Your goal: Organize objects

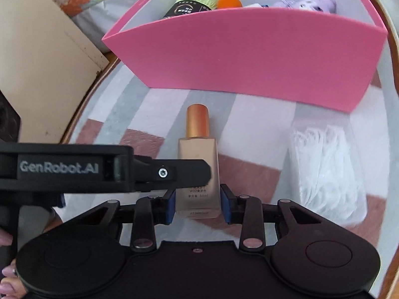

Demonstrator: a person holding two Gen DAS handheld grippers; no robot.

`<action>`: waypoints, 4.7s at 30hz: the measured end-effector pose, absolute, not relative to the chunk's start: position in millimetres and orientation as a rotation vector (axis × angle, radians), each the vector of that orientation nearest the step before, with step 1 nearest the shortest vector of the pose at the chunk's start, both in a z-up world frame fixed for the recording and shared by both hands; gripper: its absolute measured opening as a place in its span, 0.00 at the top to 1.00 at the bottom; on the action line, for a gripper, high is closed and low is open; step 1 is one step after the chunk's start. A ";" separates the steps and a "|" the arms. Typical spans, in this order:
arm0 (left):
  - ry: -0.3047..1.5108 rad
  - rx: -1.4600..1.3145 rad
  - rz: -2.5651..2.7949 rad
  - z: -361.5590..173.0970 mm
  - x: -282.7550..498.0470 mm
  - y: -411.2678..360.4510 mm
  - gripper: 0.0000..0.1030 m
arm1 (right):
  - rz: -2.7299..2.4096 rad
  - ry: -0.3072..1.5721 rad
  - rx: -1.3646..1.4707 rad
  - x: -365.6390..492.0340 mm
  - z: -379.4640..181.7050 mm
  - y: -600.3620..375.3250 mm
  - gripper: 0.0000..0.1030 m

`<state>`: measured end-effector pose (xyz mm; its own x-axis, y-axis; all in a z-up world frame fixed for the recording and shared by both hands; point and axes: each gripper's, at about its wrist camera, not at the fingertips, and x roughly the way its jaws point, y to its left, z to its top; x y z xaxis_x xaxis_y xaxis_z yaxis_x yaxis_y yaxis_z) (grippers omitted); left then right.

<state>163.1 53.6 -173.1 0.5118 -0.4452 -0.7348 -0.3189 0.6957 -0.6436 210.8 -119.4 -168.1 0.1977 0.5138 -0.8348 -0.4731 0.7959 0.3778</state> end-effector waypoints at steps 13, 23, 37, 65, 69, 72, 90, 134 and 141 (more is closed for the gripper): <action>1.069 -0.702 -0.093 -164.7 152.3 32.9 0.60 | 0.753 1.157 0.073 195.7 -171.4 -127.9 0.61; 0.995 -0.736 -0.141 -119.4 118.5 40.2 0.62 | 0.793 1.053 0.004 165.5 -127.5 -130.7 0.61; 0.908 -0.683 -0.190 -21.5 103.4 42.9 0.62 | 0.863 0.866 -0.169 146.9 -35.4 -127.9 0.61; 0.861 -0.766 -0.252 -55.8 328.3 58.6 0.60 | 0.572 1.022 -0.047 362.7 -27.2 -111.7 0.61; 0.913 -0.811 -0.281 -99.0 345.3 57.8 0.59 | 0.507 1.061 -0.082 370.1 -60.9 -107.9 0.61; 0.959 -0.838 -0.277 -120.8 352.2 61.4 0.59 | 0.528 1.083 -0.085 376.7 -84.5 -107.1 0.61; 1.091 -0.813 -0.220 -149.9 368.1 50.2 0.66 | 0.515 1.136 -0.366 385.7 -129.5 -87.6 0.61; 0.958 -0.405 -0.048 74.9 159.9 32.6 0.55 | 0.783 0.693 -0.247 195.6 79.9 -164.0 0.35; 0.984 -0.365 -0.059 72.4 122.9 27.0 0.47 | 0.775 0.697 -0.274 166.3 84.2 -179.7 0.34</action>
